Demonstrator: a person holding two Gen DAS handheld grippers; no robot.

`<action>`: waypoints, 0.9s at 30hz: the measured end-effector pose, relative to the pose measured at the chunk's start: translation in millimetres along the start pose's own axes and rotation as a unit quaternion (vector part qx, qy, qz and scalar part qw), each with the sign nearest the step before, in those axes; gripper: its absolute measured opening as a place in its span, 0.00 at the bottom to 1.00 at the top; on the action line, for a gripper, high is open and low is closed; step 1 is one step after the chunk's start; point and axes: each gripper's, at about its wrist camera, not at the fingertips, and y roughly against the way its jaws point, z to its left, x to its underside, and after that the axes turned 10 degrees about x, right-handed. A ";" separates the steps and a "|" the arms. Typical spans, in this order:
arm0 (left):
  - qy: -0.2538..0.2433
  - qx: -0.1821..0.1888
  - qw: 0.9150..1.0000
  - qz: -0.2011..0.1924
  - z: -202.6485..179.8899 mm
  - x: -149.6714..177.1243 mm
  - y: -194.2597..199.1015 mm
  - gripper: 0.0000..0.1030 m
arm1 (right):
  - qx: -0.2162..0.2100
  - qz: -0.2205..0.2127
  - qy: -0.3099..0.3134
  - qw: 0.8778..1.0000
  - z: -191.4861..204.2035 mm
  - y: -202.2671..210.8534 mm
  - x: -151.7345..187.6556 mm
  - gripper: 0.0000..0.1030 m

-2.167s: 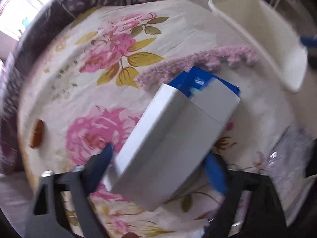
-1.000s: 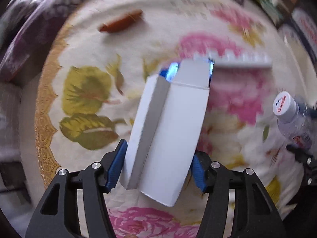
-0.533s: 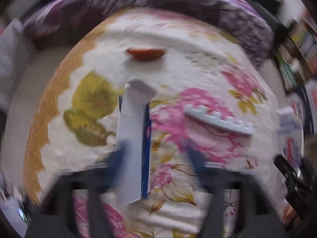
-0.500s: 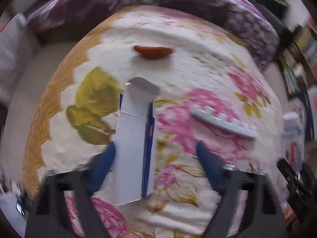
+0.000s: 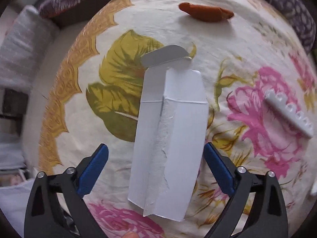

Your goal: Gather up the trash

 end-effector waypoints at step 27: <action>-0.069 0.058 0.961 -0.263 -104.2 44.3 114.9 0.33 | 0.031 -0.073 -0.067 0.995 -30.3 31.6 -11.9 0.62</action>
